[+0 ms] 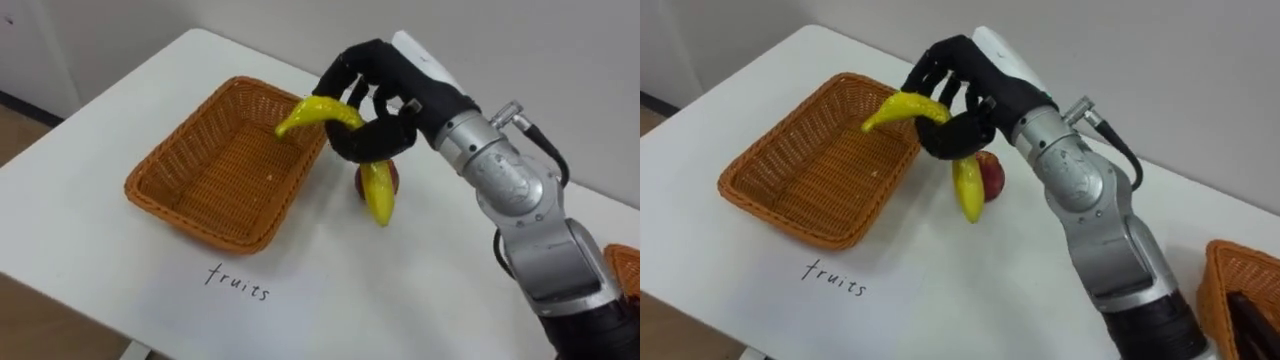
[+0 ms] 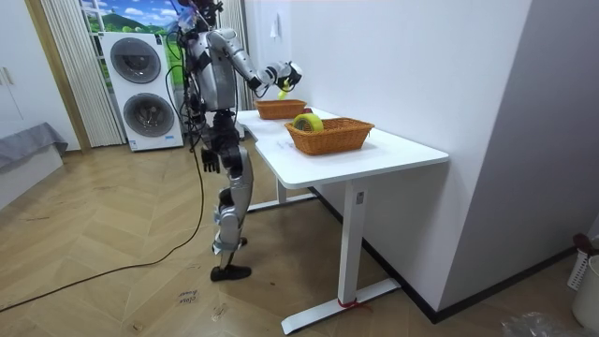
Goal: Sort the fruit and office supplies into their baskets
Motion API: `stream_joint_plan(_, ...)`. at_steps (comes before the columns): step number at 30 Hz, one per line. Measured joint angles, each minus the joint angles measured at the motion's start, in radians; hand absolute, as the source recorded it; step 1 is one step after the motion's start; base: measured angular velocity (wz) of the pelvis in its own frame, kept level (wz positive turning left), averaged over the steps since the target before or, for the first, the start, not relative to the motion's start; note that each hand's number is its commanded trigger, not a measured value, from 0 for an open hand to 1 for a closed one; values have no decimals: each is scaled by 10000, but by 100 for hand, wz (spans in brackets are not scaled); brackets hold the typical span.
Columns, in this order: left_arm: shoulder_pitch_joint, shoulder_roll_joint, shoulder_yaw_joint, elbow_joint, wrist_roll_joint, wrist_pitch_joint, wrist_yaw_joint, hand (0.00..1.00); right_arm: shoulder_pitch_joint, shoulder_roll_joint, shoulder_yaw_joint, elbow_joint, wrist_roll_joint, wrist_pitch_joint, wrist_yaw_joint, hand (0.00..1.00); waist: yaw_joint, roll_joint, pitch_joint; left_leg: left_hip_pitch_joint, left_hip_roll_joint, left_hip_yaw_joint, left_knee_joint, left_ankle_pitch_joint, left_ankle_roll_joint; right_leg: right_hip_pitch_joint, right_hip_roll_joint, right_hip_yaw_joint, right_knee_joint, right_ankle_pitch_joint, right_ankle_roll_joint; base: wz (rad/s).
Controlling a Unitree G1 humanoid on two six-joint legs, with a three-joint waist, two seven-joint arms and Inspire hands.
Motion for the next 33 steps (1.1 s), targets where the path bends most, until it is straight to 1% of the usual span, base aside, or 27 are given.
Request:
stream_joint_plan(2, 38, -4, 0, -171, -1, 29, 1, 0, -104, 120, 17, 387, 2, -3, -319, 100, 161, -33, -11, 1, -12, -43, -12, 0, 1, 14, -7, -25, -7, 0, 0, 5)
stream_joint_plan(3, 38, -1, -1, -188, -1, 29, 1, 0, -157, 155, 45, 517, 3, -2, -428, 100, 185, -33, -11, 4, -15, -58, -11, 0, 1, 20, -9, -30, -6, 0, 0, 10)
stream_joint_plan(5, 39, 23, -1, -222, -6, 29, 10, 0, -386, 200, 360, 852, 7, -1, -750, 100, 165, -23, -3, -53, -39, -248, 7, 2, 2, 64, -21, -279, -16, -1, 1, 15)
stream_joint_plan(7, 71, 10, -15, -347, -6, 34, 112, 0, -447, 210, 502, 884, 3, -1, -793, 100, 192, -19, -1, -88, -63, -326, 15, 1, 2, 106, -20, -296, -66, -1, 2, 18)
stream_joint_plan(9, 87, 4, -75, -422, 7, 57, 160, 0, -555, 209, 635, 890, 3, -1, -802, 100, 202, -6, 6, -127, -97, -456, 14, 0, 2, 150, -24, -401, -155, -2, 3, 17)
stream_joint_plan(10, 105, 7, -139, -538, 11, 107, 160, 0, -648, 211, 676, 910, 4, -2, -802, 100, 214, 9, 18, -181, -111, -494, 17, 1, 0, 139, -27, -529, -155, -2, 3, 14)
stream_joint_plan(11, 105, 15, -185, -553, 11, 122, 159, 0, -707, 215, 692, 966, 7, -2, -803, 100, 245, 23, 27, -181, -116, -512, 14, 3, -3, 141, -29, -540, -155, -2, 3, 11)
stream_joint_plan(13, 75, 31, -349, -559, 13, 187, 160, 0, -934, 248, 709, 1301, -1, 2, -885, 100, 430, 77, 55, -180, -120, -542, 17, 4, -4, 139, -29, -571, -156, -3, 5, 4)
stream_joint_plan(15, 90, 39, -438, -559, 8, 289, 163, 0, -969, 265, 863, 1424, 4, 1, -979, 100, 462, 79, 54, -176, -130, -593, 10, 5, -3, 144, -33, -610, -156, -3, 5, 8)
stream_joint_plan(17, 85, 24, -499, -514, -2, 434, 164, 0, -1203, 368, 1166, 1892, 28, 2, -1004, 100, 541, 83, 54, -164, -137, -689, 10, 7, 0, 142, -33, -669, -163, -3, 5, 6)
stream_joint_plan(20, 65, 22, -550, -519, 1, 466, 161, 0, -1382, 585, 1364, 2647, 206, 0, -1100, 100, 739, 90, 52, -165, -146, -736, 14, 10, 4, 164, -48, -798, -166, -6, 9, 10)
stream_joint_plan(23, 77, 18, -548, -517, 0, 553, 155, 0, -1673, 657, 1587, 3224, 395, -1, -1174, 100, 876, 106, 63, -210, -152, -803, 10, 11, 5, 151, -58, -859, -180, -12, 19, 5)
stream_joint_plan(24, 79, 20, -548, -517, 0, 557, 155, 0, -1683, 656, 1587, 3244, 405, -1, -1205, 100, 901, 107, 64, -220, -157, -816, 10, 11, 5, 152, -62, -891, -187, -13, 21, 5)
stream_joint_plan(26, 78, 15, -546, -518, 16, 572, 145, 0, -1703, 661, 1587, 3249, 396, -3, -1352, 100, 988, 109, 64, -260, -174, -820, 11, 11, 5, 159, -74, -1090, -230, -18, 29, 5)
stream_joint_plan(29, 77, -1, -536, -519, 26, 629, 103, 0, -1716, 686, 1587, 3252, 381, -3, -1416, 100, 1028, 107, 63, -333, -191, -815, 32, 14, 1, 152, -73, -1095, -317, -19, 31, 0)
stream_joint_plan(33, 66, 15, -355, -529, 33, 662, -37, 0, -1715, 688, 1603, 3263, 333, 0, -1463, 100, 1047, 116, 70, -375, -191, -833, 56, 18, -4, 156, -62, -1124, -320, -22, 36, 1)
